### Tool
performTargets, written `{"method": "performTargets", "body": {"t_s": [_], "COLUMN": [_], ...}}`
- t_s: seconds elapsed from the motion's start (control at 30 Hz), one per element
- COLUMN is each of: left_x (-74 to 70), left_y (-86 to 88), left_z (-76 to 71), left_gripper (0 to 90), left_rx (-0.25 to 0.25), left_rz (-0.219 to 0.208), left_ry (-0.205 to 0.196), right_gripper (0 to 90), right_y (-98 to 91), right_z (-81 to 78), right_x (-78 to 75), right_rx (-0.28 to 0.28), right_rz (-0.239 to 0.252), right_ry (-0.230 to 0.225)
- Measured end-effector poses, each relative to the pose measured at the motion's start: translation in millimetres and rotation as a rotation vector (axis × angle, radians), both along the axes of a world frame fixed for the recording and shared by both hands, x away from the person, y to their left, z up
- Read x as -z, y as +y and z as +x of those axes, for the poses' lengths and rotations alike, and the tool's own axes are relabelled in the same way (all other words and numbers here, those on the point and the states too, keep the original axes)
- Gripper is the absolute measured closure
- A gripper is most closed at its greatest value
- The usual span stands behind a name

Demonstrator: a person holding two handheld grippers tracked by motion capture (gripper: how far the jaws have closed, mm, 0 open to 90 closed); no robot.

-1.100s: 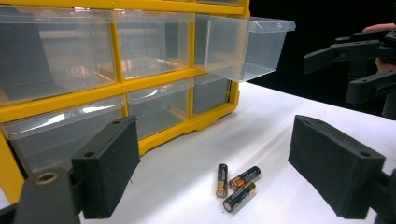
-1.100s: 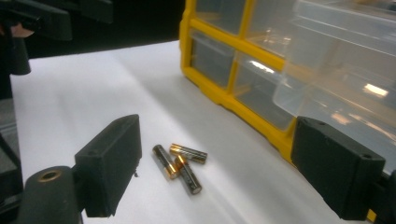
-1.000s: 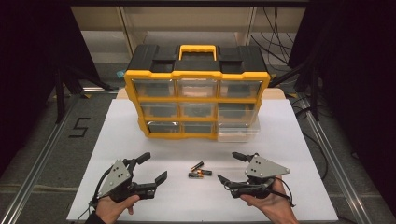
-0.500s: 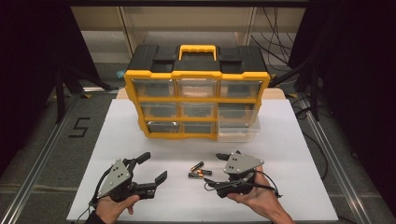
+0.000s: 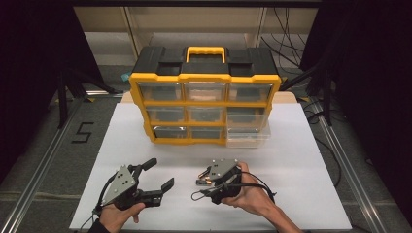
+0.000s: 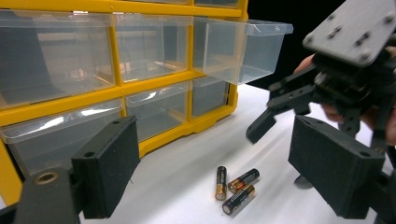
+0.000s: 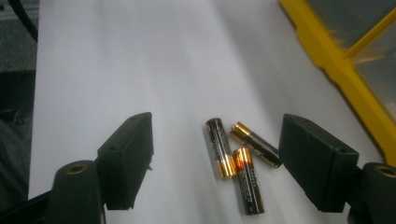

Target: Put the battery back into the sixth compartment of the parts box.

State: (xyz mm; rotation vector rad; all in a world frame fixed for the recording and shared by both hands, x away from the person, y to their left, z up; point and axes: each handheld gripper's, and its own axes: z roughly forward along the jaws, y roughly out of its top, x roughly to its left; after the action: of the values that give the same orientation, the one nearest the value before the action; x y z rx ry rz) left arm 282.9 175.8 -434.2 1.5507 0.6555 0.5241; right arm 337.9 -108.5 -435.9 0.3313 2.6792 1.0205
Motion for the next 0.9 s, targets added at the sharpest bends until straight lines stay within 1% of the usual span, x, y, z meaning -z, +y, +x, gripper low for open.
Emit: {"method": "performTargets", "body": {"t_s": [0.03,0.07,0.1,0.13,0.2,0.23,0.27,0.3,0.33,0.37,0.4,0.43,0.47,0.5,0.53,0.57,0.6,0.63,0.7,0.73,0.77,0.8,0.83,0.87,0.9], "left_x": [0.2,-0.1,0.0,0.3,-0.6,-0.1,-0.1,-0.1,-0.1,-0.3,-0.3,-0.2,-0.2,-0.2,-0.2,-1.0,-1.0,-0.8,-0.6,-0.6,-0.4,-0.4,-0.5,-0.7,-0.7], "left_y": [-0.3,0.1,0.1,-0.1,0.7,0.0,0.0,-0.1,-0.1,-0.2,-0.2,-0.5,-0.5,-0.4,-0.5,0.0,0.0,-0.5,-0.4,-0.7,-1.0,-1.0,-0.6,-0.3,-0.4], "left_z": [0.2,-0.4,-0.5,0.3,-0.3,0.6,0.6,0.5,0.5,0.9,0.9,1.1,1.1,0.6,1.0,-0.1,-0.1,0.0,-0.1,0.1,1.1,1.1,1.2,0.0,-0.2], "left_gripper": [15.5,15.6,15.5,15.5,15.6,15.6,15.6,15.6,15.6,15.6,15.5,15.6,15.6,15.6,15.6,15.6,15.6,15.5,15.6,15.5,15.6,15.6,15.5,15.6,15.6], "left_rx": [0.003,-0.003,-0.002,0.004,-0.006,0.001,0.001,0.004,0.004,0.006,0.006,0.009,0.009,0.006,0.009,-0.001,-0.001,-0.001,0.001,0.002,0.010,0.010,0.007,0.001,0.001], "left_rz": [-0.004,0.005,0.005,-0.005,0.008,-0.002,-0.002,0.002,0.002,-0.001,-0.001,-0.002,-0.002,-0.001,-0.004,0.009,0.009,0.010,0.012,0.001,-0.008,-0.008,0.000,0.010,0.007], "left_ry": [0.000,0.005,0.006,0.000,0.007,-0.002,-0.002,-0.004,-0.004,-0.009,-0.009,-0.010,-0.010,-0.004,-0.008,0.001,0.001,0.002,0.002,0.002,-0.007,-0.007,-0.009,0.002,0.004], "right_gripper": [28.0,28.3,29.5,31.2,34.3,36.5,36.5,39.0,39.0,43.3,44.8,46.5,46.5,50.4,51.8,52.8,52.8,55.6,58.6,60.1,61.6,61.6,63.7,65.4,67.6], "right_y": [1.7,3.3,4.9,6.3,9.9,11.4,11.4,14.2,14.2,16.5,17.4,18.1,18.1,19.3,20.2,21.1,21.1,23.6,26.1,27.1,28.2,28.2,29.4,29.9,30.4], "right_z": [1.8,3.1,4.7,6.6,9.1,10.2,10.2,11.6,11.6,13.2,14.2,15.4,15.4,16.9,17.3,17.7,17.7,18.5,19.2,19.8,21.0,21.0,21.6,21.7,22.4], "right_x": [1.6,3.1,4.5,5.8,8.6,9.4,9.4,11.6,11.6,15.0,17.0,18.6,18.6,20.5,21.4,22.1,22.1,23.1,24.3,24.7,25.6,25.6,26.2,27.0,27.7], "right_rx": [-0.002,-0.001,-0.006,-0.014,-0.027,-0.034,-0.034,-0.049,-0.049,-0.050,-0.049,-0.050,-0.050,-0.059,-0.063,-0.062,-0.062,-0.066,-0.066,-0.070,-0.077,-0.077,-0.076,-0.073,-0.082], "right_rz": [-0.010,-0.018,-0.028,-0.041,-0.060,-0.068,-0.068,-0.092,-0.092,-0.114,-0.126,-0.141,-0.141,-0.152,-0.159,-0.164,-0.164,-0.192,-0.213,-0.223,-0.229,-0.229,-0.248,-0.256,-0.266], "right_ry": [0.005,0.014,0.019,0.020,0.025,0.031,0.031,0.041,0.041,0.046,0.045,0.053,0.053,0.064,0.066,0.066,0.066,0.061,0.055,0.051,0.052,0.052,0.057,0.055,0.067]}}
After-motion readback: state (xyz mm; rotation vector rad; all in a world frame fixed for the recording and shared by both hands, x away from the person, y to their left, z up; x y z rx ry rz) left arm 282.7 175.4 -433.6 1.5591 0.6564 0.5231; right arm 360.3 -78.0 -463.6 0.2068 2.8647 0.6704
